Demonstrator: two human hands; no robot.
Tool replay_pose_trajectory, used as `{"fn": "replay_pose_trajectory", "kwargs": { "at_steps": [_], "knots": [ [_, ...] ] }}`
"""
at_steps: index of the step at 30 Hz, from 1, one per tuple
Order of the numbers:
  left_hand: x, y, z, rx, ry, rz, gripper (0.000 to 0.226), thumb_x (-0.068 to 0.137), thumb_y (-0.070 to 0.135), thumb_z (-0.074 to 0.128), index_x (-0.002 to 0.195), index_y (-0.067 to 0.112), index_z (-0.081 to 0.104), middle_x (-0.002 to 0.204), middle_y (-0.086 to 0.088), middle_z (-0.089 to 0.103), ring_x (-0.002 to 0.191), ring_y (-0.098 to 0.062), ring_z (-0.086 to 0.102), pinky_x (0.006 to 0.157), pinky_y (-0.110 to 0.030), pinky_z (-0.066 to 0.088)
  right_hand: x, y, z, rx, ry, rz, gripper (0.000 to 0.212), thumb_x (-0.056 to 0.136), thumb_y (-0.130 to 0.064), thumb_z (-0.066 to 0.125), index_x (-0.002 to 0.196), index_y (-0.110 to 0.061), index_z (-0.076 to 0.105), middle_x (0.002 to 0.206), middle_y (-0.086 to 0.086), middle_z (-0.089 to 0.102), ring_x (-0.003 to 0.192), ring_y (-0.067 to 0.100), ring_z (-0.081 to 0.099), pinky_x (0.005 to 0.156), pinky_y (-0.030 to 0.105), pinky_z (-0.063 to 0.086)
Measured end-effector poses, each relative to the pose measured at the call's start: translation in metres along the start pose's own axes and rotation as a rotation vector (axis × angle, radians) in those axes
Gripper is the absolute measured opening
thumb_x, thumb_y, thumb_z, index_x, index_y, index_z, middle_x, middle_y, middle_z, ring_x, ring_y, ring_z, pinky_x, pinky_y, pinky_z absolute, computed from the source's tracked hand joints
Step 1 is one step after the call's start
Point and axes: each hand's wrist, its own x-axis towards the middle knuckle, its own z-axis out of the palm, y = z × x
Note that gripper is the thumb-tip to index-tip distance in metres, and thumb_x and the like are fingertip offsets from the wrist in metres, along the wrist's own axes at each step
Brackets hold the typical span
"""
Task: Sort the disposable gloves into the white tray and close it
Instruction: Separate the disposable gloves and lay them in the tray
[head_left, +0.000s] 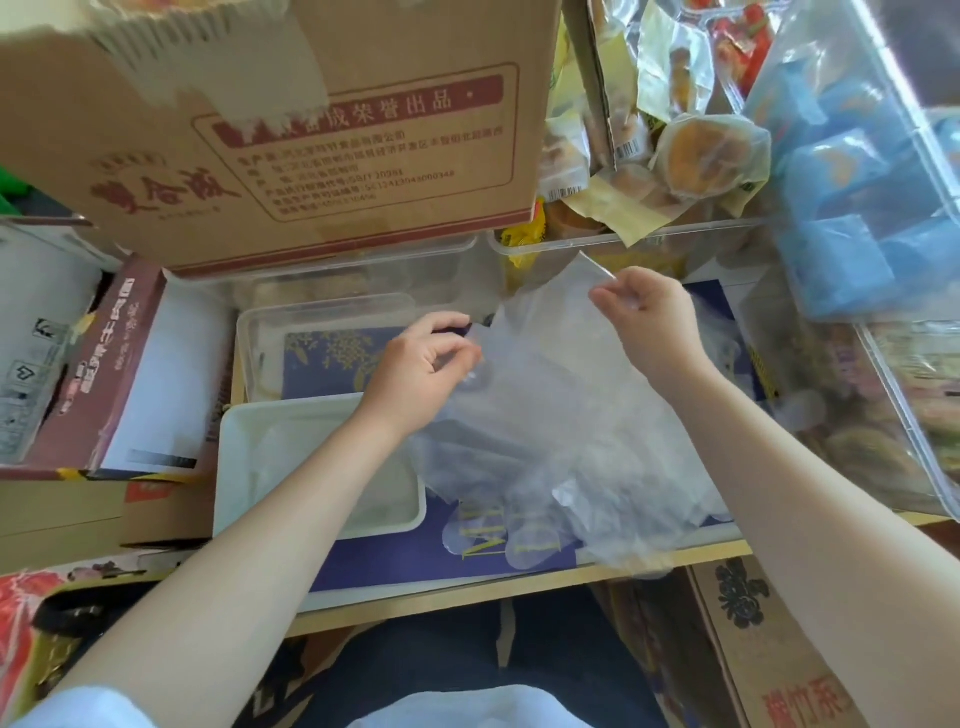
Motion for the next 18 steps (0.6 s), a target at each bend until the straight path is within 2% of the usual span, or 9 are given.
{"fn": "replay_pose_trajectory", "kwargs": {
  "at_steps": [2, 4, 6, 8, 10, 12, 14, 16, 18],
  "knots": [
    [0.0, -0.003, -0.008, 0.012, 0.048, -0.079, 0.017, 0.091, 0.016, 0.058, 0.083, 0.011, 0.072, 0.112, 0.009, 0.053, 0.096, -0.007, 0.054, 0.076, -0.019, 0.042, 0.001, -0.002, -0.007, -0.023, 0.04, -0.029, 0.014, 0.093, -0.018, 0.055, 0.09, -0.005, 0.06, 0.083, 0.003, 0.058, 0.064, 0.006, 0.044, 0.057, 0.019, 0.035],
    [0.001, -0.003, -0.017, 0.007, 0.071, -0.143, 0.017, 0.093, 0.016, 0.055, 0.083, 0.015, 0.068, 0.101, 0.006, 0.059, 0.09, -0.01, 0.055, 0.068, -0.021, 0.044, -0.001, -0.007, -0.014, -0.032, 0.046, -0.092, 0.01, 0.094, -0.015, 0.053, 0.09, -0.009, 0.058, 0.077, 0.0, 0.054, 0.06, 0.002, 0.041, 0.053, 0.014, 0.033],
    [0.004, -0.004, -0.025, 0.04, 0.074, -0.197, 0.017, 0.094, 0.019, 0.052, 0.081, 0.018, 0.063, 0.088, 0.001, 0.064, 0.079, -0.016, 0.056, 0.064, -0.024, 0.039, -0.006, -0.014, -0.019, -0.013, 0.029, -0.166, 0.008, 0.092, -0.015, 0.056, 0.085, -0.015, 0.059, 0.066, -0.008, 0.048, 0.053, -0.002, 0.041, 0.049, 0.009, 0.03],
    [0.009, -0.005, -0.031, 0.085, 0.101, -0.211, 0.022, 0.095, 0.022, 0.051, 0.077, 0.017, 0.063, 0.087, -0.005, 0.068, 0.074, -0.021, 0.057, 0.063, -0.028, 0.036, -0.014, -0.026, -0.026, -0.022, -0.041, -0.222, 0.005, 0.088, -0.017, 0.064, 0.084, -0.019, 0.066, 0.059, -0.016, 0.049, 0.053, -0.004, 0.045, 0.052, 0.007, 0.032],
    [0.013, -0.002, -0.035, 0.089, 0.155, -0.221, 0.027, 0.096, 0.026, 0.048, 0.076, 0.016, 0.065, 0.089, -0.007, 0.069, 0.066, -0.021, 0.055, 0.062, -0.03, 0.036, -0.024, -0.04, -0.033, -0.01, -0.219, -0.265, 0.004, 0.083, -0.018, 0.07, 0.081, -0.022, 0.07, 0.057, -0.02, 0.057, 0.055, -0.003, 0.048, 0.056, 0.007, 0.035],
    [0.017, 0.004, -0.038, 0.044, 0.218, -0.225, 0.029, 0.096, 0.028, 0.047, 0.078, 0.016, 0.067, 0.085, -0.006, 0.068, 0.053, -0.012, 0.046, 0.057, -0.028, 0.034, -0.037, -0.056, -0.04, -0.003, -0.478, -0.313, 0.009, 0.078, -0.02, 0.074, 0.076, -0.028, 0.071, 0.065, -0.014, 0.064, 0.06, 0.002, 0.052, 0.063, 0.016, 0.041],
    [0.019, 0.012, -0.039, -0.015, 0.273, -0.214, 0.029, 0.096, 0.028, 0.048, 0.08, 0.016, 0.069, 0.079, -0.001, 0.065, 0.056, -0.005, 0.046, 0.058, -0.025, 0.035, -0.05, -0.07, -0.045, -0.027, -0.728, -0.349, 0.006, 0.074, -0.026, 0.074, 0.077, -0.031, 0.072, 0.072, -0.008, 0.068, 0.066, 0.016, 0.059, 0.065, 0.026, 0.044],
    [0.02, 0.019, -0.038, -0.148, 0.277, -0.181, 0.026, 0.096, 0.025, 0.049, 0.084, 0.016, 0.07, 0.08, 0.003, 0.066, 0.065, 0.0, 0.053, 0.064, -0.018, 0.04, -0.059, -0.08, -0.044, -0.03, -0.891, -0.37, 0.006, 0.074, -0.023, 0.074, 0.08, -0.026, 0.074, 0.07, -0.012, 0.068, 0.065, 0.008, 0.061, 0.064, 0.02, 0.044],
    [0.019, 0.026, -0.038, -0.316, 0.23, -0.185, 0.025, 0.097, 0.02, 0.049, 0.086, 0.011, 0.07, 0.086, 0.001, 0.069, 0.078, -0.002, 0.06, 0.072, -0.01, 0.044, -0.061, -0.083, -0.037, -0.038, -0.887, -0.37, 0.008, 0.077, -0.014, 0.074, 0.079, -0.022, 0.073, 0.068, -0.014, 0.067, 0.063, -0.003, 0.059, 0.064, 0.012, 0.043]
  ]
}}
